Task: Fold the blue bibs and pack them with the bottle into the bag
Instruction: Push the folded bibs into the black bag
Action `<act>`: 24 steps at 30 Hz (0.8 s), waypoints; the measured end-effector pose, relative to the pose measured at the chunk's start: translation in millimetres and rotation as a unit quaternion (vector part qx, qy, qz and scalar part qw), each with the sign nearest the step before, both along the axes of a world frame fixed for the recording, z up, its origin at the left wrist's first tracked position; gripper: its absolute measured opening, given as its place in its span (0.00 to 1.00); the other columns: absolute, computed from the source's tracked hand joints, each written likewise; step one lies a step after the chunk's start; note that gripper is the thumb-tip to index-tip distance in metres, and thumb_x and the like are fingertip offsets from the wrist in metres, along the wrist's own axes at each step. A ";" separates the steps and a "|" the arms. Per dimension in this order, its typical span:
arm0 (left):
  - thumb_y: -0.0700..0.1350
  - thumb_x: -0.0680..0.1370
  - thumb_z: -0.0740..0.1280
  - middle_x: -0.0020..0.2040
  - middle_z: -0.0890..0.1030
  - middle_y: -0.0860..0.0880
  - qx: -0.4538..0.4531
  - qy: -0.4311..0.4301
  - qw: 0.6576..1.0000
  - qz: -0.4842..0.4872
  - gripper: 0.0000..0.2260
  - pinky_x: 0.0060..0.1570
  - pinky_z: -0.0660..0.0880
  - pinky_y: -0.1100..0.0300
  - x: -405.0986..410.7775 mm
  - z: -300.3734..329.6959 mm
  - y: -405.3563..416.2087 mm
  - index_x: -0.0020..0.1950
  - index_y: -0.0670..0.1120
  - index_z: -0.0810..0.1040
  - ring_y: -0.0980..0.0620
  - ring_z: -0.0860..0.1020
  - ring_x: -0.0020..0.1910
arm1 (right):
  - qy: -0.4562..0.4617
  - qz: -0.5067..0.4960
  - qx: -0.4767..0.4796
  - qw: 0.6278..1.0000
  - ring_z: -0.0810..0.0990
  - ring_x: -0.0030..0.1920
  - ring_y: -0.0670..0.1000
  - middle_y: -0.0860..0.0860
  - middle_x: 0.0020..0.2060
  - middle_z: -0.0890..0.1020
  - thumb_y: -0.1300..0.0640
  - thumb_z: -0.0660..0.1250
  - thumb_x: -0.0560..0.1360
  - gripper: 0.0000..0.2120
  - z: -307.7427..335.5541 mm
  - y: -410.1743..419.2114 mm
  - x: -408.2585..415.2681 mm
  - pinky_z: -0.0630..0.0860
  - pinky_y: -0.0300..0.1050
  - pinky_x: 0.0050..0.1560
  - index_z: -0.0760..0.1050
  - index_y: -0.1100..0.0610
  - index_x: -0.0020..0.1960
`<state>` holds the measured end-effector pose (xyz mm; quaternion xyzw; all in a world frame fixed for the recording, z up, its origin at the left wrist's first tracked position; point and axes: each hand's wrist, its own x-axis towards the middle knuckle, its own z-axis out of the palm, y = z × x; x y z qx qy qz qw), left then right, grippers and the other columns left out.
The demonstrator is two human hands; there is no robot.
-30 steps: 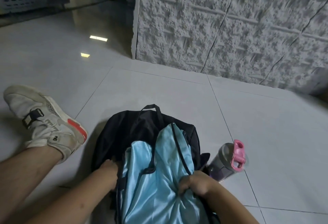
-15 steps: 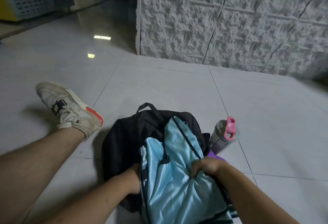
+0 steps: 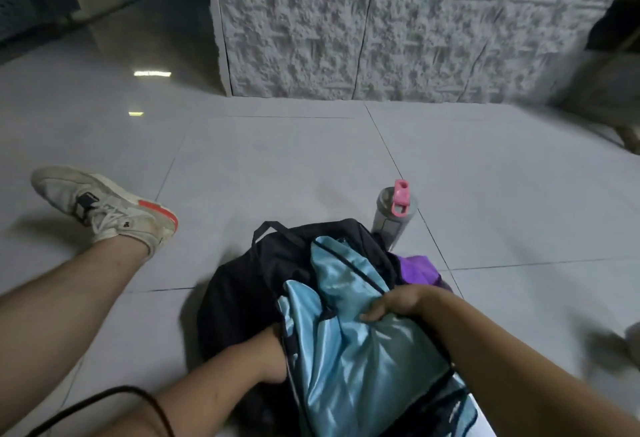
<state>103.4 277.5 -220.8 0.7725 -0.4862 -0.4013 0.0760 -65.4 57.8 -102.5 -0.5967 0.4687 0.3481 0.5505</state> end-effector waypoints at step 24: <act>0.43 0.80 0.61 0.71 0.72 0.45 -0.281 -0.250 0.923 0.075 0.22 0.71 0.65 0.52 49.5 -21.1 7.0 0.74 0.43 0.67 0.38 0.77 0.66 | 0.018 0.145 -0.260 0.954 0.84 0.55 0.55 0.55 0.57 0.84 0.53 0.77 0.71 0.24 -32.8 -0.1 60.5 0.80 0.46 0.56 0.81 0.62 0.64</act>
